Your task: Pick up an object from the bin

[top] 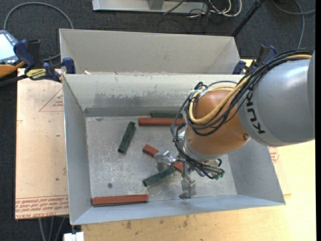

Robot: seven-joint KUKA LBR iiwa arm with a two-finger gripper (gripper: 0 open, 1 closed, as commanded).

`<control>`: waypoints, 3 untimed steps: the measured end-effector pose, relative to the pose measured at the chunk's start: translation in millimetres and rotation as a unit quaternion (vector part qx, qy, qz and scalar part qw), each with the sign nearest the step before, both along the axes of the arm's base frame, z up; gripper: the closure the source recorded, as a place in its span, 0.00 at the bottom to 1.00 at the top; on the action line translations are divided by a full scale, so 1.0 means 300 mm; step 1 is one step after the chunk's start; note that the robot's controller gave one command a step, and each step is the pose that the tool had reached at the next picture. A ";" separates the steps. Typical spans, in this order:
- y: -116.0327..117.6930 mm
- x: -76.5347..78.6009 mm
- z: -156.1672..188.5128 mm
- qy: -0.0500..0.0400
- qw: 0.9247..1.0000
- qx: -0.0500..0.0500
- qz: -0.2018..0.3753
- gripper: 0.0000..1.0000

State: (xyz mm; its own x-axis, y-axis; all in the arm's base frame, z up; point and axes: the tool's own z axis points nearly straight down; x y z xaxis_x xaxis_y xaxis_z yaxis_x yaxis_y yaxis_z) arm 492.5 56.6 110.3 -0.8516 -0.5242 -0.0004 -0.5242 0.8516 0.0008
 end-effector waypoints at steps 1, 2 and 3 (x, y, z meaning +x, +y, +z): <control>0.034 0.078 -0.137 0.000 0.997 0.001 0.076 0.00; 0.036 0.079 -0.138 0.000 0.997 0.000 0.074 0.00; 0.036 0.081 -0.134 -0.001 0.997 0.000 0.074 1.00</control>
Offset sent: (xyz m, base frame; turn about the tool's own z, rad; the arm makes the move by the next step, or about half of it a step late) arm 0.0236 0.0094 -0.0403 -0.1545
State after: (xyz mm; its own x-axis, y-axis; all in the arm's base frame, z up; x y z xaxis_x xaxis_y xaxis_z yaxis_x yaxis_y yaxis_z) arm 516.8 67.3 70.1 -0.7645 -0.6447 -0.0019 -0.6447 0.7645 0.0008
